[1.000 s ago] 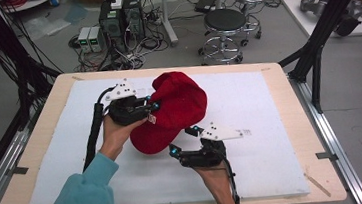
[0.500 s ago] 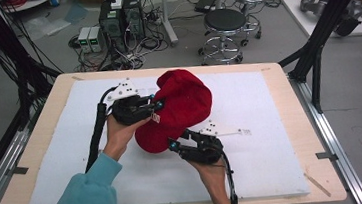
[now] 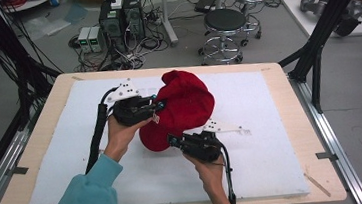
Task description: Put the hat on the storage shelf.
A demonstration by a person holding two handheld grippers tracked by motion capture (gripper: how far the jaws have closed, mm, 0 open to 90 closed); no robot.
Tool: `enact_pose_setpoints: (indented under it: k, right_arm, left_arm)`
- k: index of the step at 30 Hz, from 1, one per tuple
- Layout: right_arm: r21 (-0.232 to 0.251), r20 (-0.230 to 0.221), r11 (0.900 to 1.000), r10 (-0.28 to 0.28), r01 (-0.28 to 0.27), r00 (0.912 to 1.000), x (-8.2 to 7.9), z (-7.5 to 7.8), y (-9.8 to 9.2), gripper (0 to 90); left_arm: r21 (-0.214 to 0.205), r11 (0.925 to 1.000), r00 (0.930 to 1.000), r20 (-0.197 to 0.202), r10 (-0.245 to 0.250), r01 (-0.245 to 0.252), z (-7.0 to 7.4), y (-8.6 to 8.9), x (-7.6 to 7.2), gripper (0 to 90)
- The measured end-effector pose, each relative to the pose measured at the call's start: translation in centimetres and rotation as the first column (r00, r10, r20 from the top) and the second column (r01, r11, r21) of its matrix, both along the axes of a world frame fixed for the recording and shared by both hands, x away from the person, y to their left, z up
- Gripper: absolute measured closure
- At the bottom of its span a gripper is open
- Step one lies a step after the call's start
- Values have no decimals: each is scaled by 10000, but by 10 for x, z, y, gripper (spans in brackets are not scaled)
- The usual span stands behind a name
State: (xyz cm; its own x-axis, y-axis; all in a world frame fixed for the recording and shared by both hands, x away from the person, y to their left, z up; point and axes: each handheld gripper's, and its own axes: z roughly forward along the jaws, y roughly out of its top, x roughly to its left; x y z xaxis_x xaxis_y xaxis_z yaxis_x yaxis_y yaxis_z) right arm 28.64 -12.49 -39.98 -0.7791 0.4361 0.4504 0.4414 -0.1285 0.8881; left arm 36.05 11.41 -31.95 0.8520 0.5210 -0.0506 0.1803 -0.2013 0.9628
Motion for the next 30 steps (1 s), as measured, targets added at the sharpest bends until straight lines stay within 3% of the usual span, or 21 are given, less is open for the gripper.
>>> enact_pose_setpoints:
  k: [10,14,18,22,25,30]
  right_arm:
    - [-221,-25,9998,5,-5,10000,0,1,-2,853]
    - [-449,111,9990,-20,25,9999,-1,2,-1,854]
    - [-644,268,9976,-223,240,9994,-2,4,-2,854]
    - [-759,322,9965,-329,353,9989,-1,5,-5,854]
    - [-988,470,9939,-445,489,9979,0,6,-6,854]
    - [-1205,594,9904,-612,680,9964,2,9,-9,854]
  left_arm:
    - [227,9996,9999,72,-146,144,-1,0,0,823]
    - [207,9995,9997,-33,-236,236,0,2,0,764]
    - [52,9999,9999,-84,-119,120,2,6,0,498]
    - [77,9994,9994,-30,346,-346,3,14,1,123]
    - [-125,9998,9997,-219,146,-149,2,24,2,80]
    - [14,9994,9992,-224,333,-333,-2,38,-1,65]
